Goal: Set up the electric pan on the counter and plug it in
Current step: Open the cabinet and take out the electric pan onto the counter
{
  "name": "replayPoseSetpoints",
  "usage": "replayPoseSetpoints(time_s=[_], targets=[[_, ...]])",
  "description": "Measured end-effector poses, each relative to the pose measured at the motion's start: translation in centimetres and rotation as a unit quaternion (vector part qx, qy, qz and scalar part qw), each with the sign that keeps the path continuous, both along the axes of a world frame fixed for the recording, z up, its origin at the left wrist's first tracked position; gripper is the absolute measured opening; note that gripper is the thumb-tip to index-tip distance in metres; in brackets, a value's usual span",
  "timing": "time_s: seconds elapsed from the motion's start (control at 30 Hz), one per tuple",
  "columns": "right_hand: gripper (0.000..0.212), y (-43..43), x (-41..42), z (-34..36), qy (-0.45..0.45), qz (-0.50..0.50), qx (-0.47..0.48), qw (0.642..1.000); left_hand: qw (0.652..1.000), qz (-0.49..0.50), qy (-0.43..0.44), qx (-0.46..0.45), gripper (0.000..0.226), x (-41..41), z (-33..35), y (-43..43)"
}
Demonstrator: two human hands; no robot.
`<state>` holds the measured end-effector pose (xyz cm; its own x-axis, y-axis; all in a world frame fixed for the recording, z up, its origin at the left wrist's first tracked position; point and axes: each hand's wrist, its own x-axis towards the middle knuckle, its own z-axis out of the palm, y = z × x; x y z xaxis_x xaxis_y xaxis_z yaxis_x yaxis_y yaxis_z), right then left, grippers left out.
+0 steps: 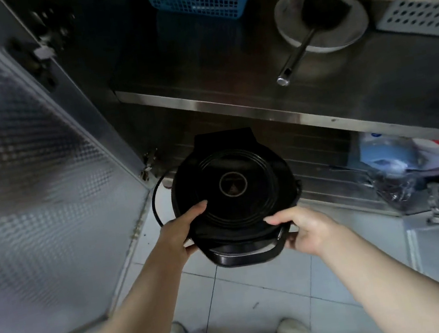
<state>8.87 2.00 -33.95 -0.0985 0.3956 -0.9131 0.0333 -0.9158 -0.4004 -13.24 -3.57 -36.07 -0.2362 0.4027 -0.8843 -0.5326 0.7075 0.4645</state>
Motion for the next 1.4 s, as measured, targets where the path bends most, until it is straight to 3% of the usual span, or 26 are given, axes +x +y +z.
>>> replayPoseSetpoints(time_s=[0.37, 0.97, 1.23, 1.4], targets=[[0.022, -8.7, 2.8, 11.7, -0.017, 0.043, -0.04, 0.998, 0.999, 0.036, -0.004, 0.009, 0.043, 3.0, 12.2, -9.7], [0.017, -16.3, -1.1, 34.6, 0.009, 0.011, 0.053, 0.999, 0.994, 0.017, 0.035, 0.103, 0.071, -1.8, 35.3, -16.5], [0.016, -15.8, -2.7, 44.6, 0.012, 0.015, 0.109, 0.994, 0.983, 0.018, 0.064, 0.168, 0.057, -3.4, 45.2, -15.2], [0.018, -13.0, -3.5, 49.1, 0.036, -0.004, 0.143, 0.989, 0.978, 0.018, 0.063, 0.197, 0.031, -3.7, 49.2, -12.4]])
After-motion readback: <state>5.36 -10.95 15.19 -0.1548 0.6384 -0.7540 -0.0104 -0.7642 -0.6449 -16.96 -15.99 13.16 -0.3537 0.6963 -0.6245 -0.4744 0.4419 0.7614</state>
